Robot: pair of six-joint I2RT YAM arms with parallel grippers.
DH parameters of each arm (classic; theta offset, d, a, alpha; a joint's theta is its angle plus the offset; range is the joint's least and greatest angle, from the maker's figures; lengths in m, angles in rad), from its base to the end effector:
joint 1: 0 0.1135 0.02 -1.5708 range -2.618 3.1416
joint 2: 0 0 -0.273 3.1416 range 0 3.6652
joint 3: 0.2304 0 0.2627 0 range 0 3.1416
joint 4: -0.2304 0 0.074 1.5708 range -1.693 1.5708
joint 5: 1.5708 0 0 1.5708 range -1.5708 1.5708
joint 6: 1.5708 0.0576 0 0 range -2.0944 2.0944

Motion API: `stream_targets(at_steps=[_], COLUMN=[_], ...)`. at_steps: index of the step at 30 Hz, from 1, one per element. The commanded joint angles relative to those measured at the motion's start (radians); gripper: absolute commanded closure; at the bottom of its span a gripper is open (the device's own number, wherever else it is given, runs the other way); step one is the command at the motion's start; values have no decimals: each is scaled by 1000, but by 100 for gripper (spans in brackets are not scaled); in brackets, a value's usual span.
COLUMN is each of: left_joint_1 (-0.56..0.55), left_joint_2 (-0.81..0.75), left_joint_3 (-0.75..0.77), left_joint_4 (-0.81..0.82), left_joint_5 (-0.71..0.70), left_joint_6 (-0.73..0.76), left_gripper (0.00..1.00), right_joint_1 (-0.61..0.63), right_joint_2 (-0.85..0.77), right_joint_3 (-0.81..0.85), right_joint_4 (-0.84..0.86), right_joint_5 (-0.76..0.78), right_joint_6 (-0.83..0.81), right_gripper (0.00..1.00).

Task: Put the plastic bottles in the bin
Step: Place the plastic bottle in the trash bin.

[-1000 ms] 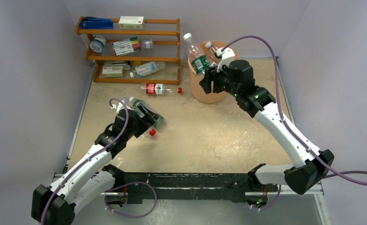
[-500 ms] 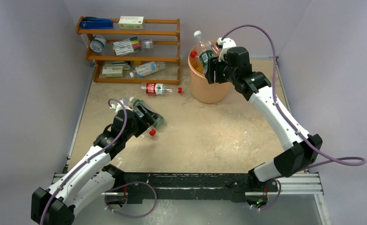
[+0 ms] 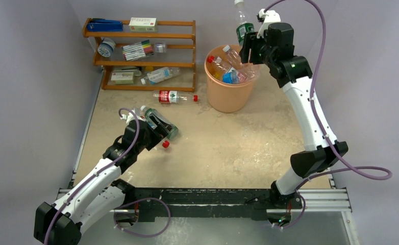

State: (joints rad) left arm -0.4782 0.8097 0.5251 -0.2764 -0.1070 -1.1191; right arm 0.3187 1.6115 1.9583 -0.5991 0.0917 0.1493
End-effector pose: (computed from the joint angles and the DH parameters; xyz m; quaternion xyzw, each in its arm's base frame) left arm 0.1850 -0.0890 0.2271 -0.2998 0.8213 -0.3134 0.3705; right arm 0.3610 0.1136 0.4968 -0.0388 0.7892 0.1066 0.6036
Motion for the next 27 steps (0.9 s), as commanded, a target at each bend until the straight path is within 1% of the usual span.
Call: stream_targets(at_steps=[1, 8, 11, 14, 20, 27], left_joint_1=[-2, -3, -2, -3, -2, -2], left_joint_2=[-3, 6, 12, 23, 31, 29], left_joint_3=[10, 8, 7, 7, 5, -4], left_joint_4=[42, 44, 49, 60, 73, 76], left_joint_5=[6, 5, 5, 9, 15, 13], left_joint_6=[-4, -1, 2, 2, 1, -1], left_gripper=[8, 8, 8, 8, 8, 8], right_joint_1=[-12, -21, -21, -21, -22, -22], right_joint_2=[33, -43, -79, -90, -46, -31], right_joint_3=[63, -102, -177, -227, -221, -238], right_joint_4=[-22, 58, 116, 147, 141, 156], right_joint_5=[-17, -203, -247, -241, -209, -245], right_joint_6=[-17, 102, 143, 159, 152, 175], right_gripper=[37, 38, 38, 37, 35, 35])
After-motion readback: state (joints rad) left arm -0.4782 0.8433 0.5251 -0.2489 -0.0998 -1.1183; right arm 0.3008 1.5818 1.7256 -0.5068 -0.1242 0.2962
